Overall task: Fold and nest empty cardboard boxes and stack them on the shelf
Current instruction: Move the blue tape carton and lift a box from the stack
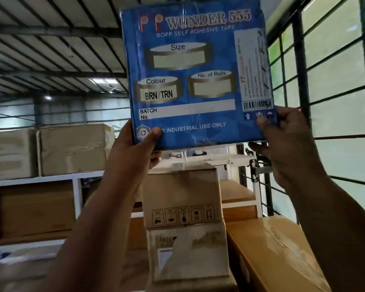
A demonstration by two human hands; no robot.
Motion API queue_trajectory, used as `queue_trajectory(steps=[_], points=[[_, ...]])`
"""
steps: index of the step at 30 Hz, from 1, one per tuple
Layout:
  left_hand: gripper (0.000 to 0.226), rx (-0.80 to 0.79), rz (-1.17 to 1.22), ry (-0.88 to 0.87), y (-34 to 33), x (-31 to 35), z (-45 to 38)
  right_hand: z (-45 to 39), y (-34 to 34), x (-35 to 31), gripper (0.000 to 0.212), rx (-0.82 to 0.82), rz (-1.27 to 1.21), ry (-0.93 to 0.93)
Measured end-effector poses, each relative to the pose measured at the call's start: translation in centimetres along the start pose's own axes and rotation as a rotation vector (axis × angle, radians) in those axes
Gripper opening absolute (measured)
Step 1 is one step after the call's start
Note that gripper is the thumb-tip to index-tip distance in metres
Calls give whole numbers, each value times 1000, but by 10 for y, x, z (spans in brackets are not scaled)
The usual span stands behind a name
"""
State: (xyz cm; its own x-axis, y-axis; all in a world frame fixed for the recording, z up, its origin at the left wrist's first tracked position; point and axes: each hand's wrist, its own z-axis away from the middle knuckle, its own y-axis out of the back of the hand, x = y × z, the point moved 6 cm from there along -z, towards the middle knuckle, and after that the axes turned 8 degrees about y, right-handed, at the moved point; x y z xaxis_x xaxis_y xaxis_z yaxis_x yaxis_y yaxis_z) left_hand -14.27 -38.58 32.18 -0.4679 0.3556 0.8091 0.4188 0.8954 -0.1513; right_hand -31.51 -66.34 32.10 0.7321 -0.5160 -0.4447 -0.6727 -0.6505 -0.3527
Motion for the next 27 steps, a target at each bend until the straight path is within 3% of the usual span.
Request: queue_trajectory(steps=[8,13,19,24,27], points=[[38,68,-2,51,85,-44,-19,44,-77,60,24,-79,25,-92],[52,54,-78,44,87,-78,-29,57,-79,85,31,-21,85,-114],[61,86,-105,-6,85,-87,-40,65,-80,86,33,18,271,-15],[74,121,-94,-3,84,-100,-20,80,-73,89,37,-6,210,-71],[84,163,-68,20,80,-111,4,87,-63,88,50,-22,211,-99]])
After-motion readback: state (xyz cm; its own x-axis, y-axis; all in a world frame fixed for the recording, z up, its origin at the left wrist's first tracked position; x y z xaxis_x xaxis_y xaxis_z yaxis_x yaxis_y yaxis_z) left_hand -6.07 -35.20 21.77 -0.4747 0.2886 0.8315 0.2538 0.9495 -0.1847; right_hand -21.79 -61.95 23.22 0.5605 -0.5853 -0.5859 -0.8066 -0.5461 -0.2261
